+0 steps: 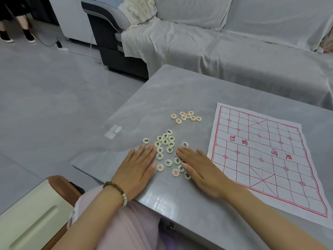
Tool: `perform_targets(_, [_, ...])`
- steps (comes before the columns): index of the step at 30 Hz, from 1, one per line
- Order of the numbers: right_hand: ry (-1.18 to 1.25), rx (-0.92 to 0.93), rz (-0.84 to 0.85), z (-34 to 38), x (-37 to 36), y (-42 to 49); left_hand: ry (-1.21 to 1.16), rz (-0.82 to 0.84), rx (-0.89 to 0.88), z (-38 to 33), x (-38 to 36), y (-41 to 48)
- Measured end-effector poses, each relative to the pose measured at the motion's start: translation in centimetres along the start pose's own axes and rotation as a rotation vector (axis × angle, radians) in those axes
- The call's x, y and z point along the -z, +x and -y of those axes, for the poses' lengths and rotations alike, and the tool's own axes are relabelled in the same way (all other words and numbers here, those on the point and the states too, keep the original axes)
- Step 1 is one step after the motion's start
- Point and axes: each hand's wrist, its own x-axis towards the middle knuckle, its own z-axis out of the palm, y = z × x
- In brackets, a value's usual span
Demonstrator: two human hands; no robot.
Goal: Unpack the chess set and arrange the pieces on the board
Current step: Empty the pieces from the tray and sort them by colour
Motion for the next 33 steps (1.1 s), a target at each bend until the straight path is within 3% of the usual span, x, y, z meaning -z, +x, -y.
perform_targets(7, [-0.092, 0.015, 0.008, -0.4, -0.4, 0.5, 0.179, -0.029, 0.099, -0.2, 0.7, -1.0])
perform_targets(12, [-0.086, 0.029, -0.007, -0.4, -0.6, 0.7, 0.099, -0.023, 0.299, 1.7, 1.4, 1.2])
perform_targets(16, [-0.097, 0.025, 0.002, -0.3, -0.6, 0.6, -0.008, 0.013, 0.236, 2.6, 2.2, 5.9])
perform_targets(24, [-0.125, -0.020, 0.012, -0.8, 0.0, -0.6, 0.096, 0.100, -0.030, -2.3, 1.2, 14.8])
perform_targets(33, [-0.186, -0.240, -0.030, -3.0, 2.0, 3.0, 0.009, 0.109, -0.023, -3.5, 0.7, 16.5])
